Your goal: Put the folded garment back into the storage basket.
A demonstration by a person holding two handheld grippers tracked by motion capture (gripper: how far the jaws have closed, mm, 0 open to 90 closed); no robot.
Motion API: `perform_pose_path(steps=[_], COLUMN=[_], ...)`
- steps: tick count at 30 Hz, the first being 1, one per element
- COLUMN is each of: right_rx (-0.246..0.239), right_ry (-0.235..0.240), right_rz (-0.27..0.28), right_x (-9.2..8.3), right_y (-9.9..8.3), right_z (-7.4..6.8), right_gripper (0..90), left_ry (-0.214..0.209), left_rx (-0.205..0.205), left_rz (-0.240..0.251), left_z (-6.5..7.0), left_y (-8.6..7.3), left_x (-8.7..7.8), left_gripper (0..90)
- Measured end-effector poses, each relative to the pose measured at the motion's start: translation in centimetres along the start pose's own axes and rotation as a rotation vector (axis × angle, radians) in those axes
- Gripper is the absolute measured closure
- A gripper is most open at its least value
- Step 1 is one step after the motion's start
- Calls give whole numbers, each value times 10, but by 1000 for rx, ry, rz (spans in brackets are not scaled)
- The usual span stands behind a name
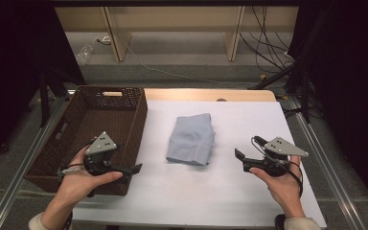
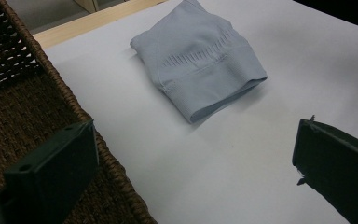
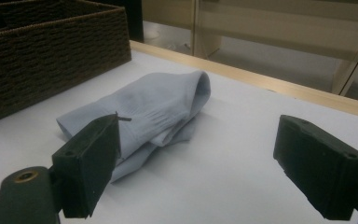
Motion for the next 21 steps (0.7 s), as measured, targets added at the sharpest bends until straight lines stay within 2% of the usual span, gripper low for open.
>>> perform_pose_path(steps=[9, 21], right_rx=[-8, -6], right_ry=[2, 17], right_rz=[1, -23], right_x=[1, 14], right_y=[3, 4], right_z=[-3, -10], right_gripper=[156, 155], left_ry=[3, 5], left_rx=[4, -3], left_rz=[5, -5], left_z=[0, -2], left_y=[0, -4], left_x=[1, 3], left_gripper=[0, 0])
Point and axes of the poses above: each handheld gripper's, and its own axes: x roughly forward along the jaws, y roughly out of its top, z roughly to its right, the point moved 10 cm from there along x, roughly forward along the jaws, and after that the axes turned 8 degrees about z, right-handed, at the moved point
